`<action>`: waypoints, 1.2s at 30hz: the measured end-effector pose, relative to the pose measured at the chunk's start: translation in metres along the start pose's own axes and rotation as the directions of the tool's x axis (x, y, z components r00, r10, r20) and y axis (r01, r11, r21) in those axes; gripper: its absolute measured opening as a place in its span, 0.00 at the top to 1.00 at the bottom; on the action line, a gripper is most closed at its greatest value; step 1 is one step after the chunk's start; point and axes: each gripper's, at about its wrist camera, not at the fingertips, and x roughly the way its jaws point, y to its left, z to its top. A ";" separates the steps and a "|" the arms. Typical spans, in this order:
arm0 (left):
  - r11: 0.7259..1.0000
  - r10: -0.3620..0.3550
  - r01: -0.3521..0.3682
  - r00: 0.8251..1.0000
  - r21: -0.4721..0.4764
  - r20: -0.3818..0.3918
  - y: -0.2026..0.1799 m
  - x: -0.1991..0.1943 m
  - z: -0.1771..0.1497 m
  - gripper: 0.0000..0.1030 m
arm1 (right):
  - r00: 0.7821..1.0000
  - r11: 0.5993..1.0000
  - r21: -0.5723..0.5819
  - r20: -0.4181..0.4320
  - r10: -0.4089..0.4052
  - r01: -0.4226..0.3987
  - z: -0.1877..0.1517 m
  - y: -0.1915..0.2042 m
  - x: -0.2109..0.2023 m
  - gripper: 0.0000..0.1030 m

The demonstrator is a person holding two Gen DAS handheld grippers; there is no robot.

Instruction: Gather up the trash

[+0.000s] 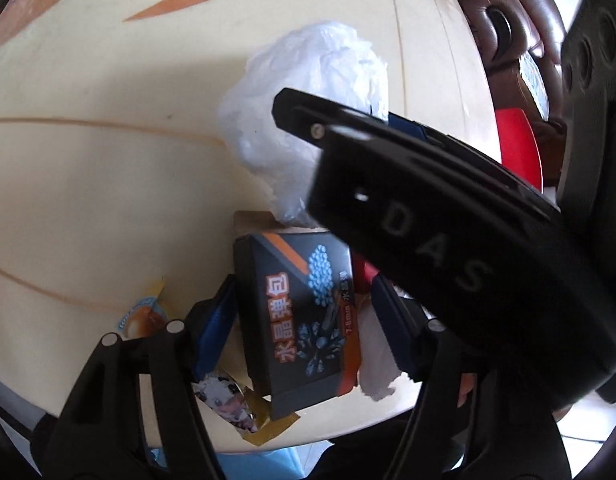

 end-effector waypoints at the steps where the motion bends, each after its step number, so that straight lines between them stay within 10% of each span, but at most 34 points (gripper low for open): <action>1: 1.000 0.001 -0.001 1.000 0.003 -0.001 0.000 0.000 0.000 0.36 | 1.000 1.000 -0.001 0.008 -0.005 0.005 0.000 0.000 -0.002 0.68; 36: 1.000 0.013 -0.016 0.991 0.020 0.134 0.028 -0.064 -0.001 0.46 | 0.967 0.992 0.031 0.224 -0.123 0.119 -0.002 -0.007 -0.081 0.89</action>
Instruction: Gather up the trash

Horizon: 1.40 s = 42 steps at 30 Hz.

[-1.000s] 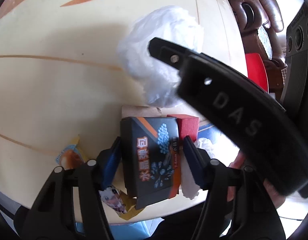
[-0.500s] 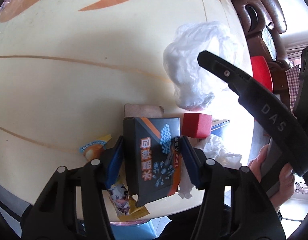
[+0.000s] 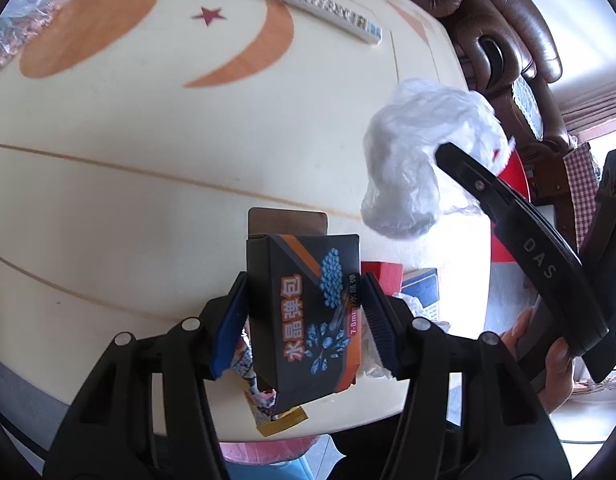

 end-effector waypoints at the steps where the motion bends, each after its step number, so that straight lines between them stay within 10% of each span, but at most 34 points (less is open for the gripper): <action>1: 1.000 0.000 0.000 1.000 0.000 0.005 0.000 -0.003 0.000 0.46 | 1.000 1.000 0.002 0.013 -0.004 0.004 0.001 -0.001 -0.005 0.89; 21: 0.996 -0.009 -0.002 0.991 0.089 0.134 -0.028 -0.072 -0.021 0.46 | 0.981 0.995 -0.050 0.176 -0.077 0.088 -0.001 0.018 -0.110 0.90; 42: 0.965 -0.018 -0.052 0.965 0.257 0.262 -0.059 -0.157 -0.130 0.46 | 0.958 0.988 -0.134 0.286 -0.031 0.072 -0.111 0.080 -0.261 0.89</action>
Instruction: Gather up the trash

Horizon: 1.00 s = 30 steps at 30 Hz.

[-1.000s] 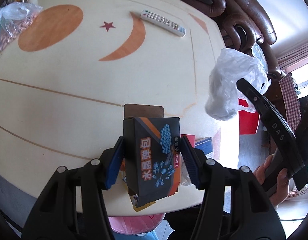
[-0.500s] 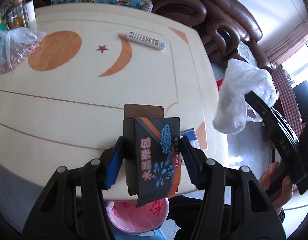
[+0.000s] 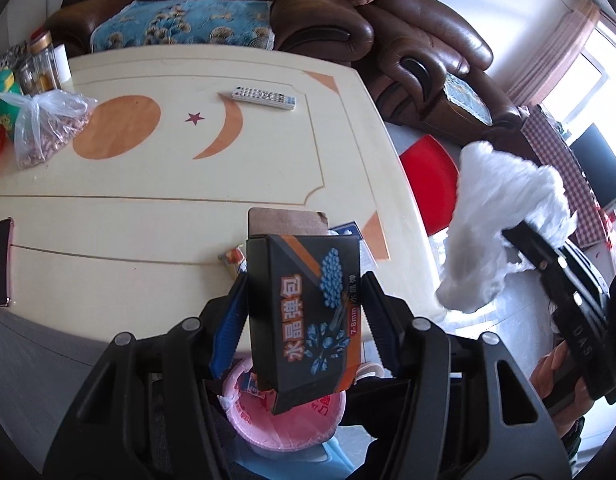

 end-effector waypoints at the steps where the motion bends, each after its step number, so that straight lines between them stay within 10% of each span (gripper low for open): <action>1: 1.000 0.002 -0.002 1.000 0.008 0.003 -0.002 -0.003 -0.004 0.46 | 1.000 1.000 -0.002 -0.005 -0.001 0.001 -0.005 0.002 -0.003 0.89; 30: 0.974 0.038 -0.043 0.999 0.224 0.026 -0.039 -0.007 -0.111 0.46 | 0.989 0.999 -0.010 -0.144 -0.035 0.034 -0.116 0.024 -0.037 0.89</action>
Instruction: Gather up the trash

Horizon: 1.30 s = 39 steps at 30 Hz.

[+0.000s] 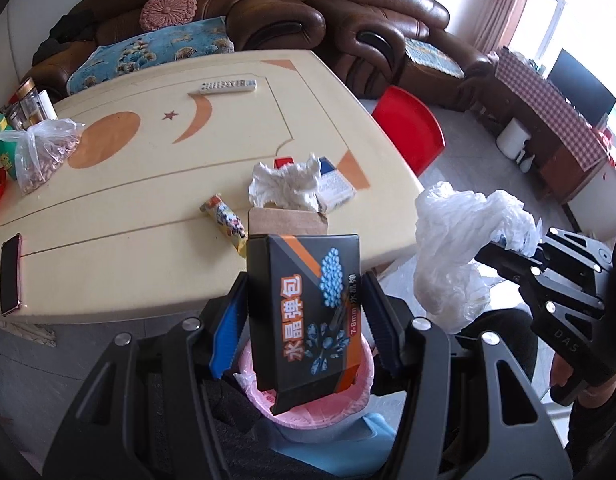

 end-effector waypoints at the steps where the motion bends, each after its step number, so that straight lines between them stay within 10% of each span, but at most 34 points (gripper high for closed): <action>1: 1.000 0.000 0.000 1.000 0.008 -0.005 -0.001 0.003 -0.004 0.46 | 1.000 1.000 -0.003 -0.008 0.002 -0.002 -0.003 0.001 0.002 0.89; 23: 1.000 -0.020 0.019 0.976 -0.006 -0.217 0.005 0.094 -0.080 0.46 | 0.975 0.998 0.007 -0.217 0.056 -0.055 -0.071 0.012 0.077 0.89; 39: 0.999 -0.024 0.007 0.929 -0.048 -0.368 0.018 0.169 -0.127 0.46 | 0.902 0.998 0.033 -0.426 0.070 -0.062 -0.127 -0.002 0.159 0.89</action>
